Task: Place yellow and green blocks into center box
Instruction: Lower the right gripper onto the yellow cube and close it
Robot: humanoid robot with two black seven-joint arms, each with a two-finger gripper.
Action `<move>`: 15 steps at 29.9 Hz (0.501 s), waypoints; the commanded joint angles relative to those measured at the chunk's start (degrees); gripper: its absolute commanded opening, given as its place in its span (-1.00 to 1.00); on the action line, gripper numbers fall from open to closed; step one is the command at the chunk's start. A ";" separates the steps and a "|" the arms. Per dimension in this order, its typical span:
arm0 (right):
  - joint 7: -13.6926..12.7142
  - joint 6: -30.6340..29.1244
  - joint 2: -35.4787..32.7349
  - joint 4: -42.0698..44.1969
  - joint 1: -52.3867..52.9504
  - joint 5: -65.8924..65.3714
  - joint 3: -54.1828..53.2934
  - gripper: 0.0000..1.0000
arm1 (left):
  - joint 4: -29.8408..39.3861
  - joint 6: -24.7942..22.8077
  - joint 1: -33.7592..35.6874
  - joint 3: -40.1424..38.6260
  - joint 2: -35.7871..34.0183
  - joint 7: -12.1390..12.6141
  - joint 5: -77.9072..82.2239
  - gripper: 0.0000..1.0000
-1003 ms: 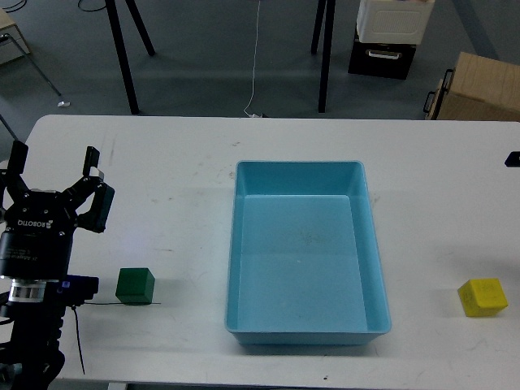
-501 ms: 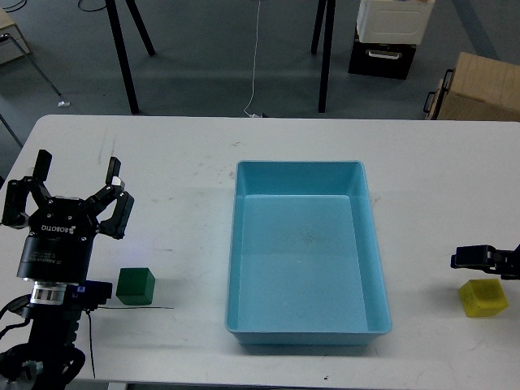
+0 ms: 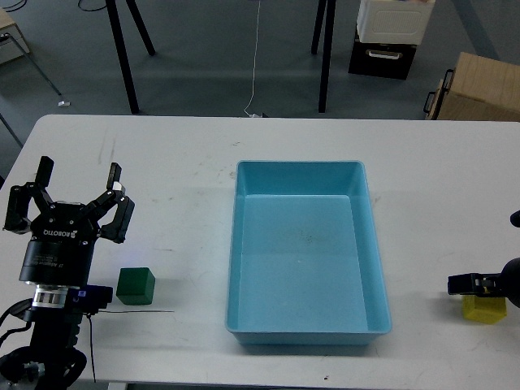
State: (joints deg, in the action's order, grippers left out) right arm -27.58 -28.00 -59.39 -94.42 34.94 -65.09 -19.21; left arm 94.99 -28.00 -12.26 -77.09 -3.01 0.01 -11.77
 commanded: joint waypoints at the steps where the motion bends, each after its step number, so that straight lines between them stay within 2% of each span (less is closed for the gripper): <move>1: -0.10 0.00 0.33 0.47 -0.13 -0.13 0.14 1.00 | -0.06 0.00 -0.13 0.01 0.02 -0.01 -0.01 1.00; 4: -0.10 0.00 0.33 0.47 -0.66 -0.13 0.14 0.99 | -0.15 0.00 -0.13 0.01 0.02 -0.01 -0.01 1.00; 6: -0.28 0.00 0.42 0.38 -0.75 -0.13 0.23 0.92 | -0.15 0.00 -0.13 0.01 0.02 -0.01 -0.01 1.00; 7: -0.28 0.00 0.42 0.20 -0.66 -0.13 0.23 0.78 | -0.15 0.00 -0.13 0.01 0.02 -0.01 -0.01 1.00; 10: -0.42 0.00 0.16 -0.06 -0.92 -0.22 0.23 -0.17 | -0.50 0.00 -0.22 0.01 0.02 -0.01 -0.01 1.00; 11: -0.42 0.00 -0.02 -0.06 -1.01 -0.22 0.23 -0.41 | -0.50 0.00 -0.22 0.01 0.02 -0.01 -0.01 1.00; 12: -0.42 0.00 -0.11 -0.06 -1.19 -0.22 0.14 -0.56 | -0.59 0.00 -0.22 0.01 0.02 -0.01 -0.01 1.00; 13: -0.42 0.00 -0.19 -0.06 -1.28 -0.13 0.14 -0.79 | -0.59 0.00 -0.30 0.01 0.02 -0.01 -0.01 1.00; 15: -0.42 0.00 -0.37 -0.32 -1.28 0.40 0.14 -0.98 | -0.59 0.00 -0.39 0.01 0.11 -0.01 -0.01 1.00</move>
State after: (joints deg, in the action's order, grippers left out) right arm -28.00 -28.00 -59.48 -94.48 33.78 -65.28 -18.99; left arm 94.42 -28.00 -12.54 -77.08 -2.99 0.00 -11.77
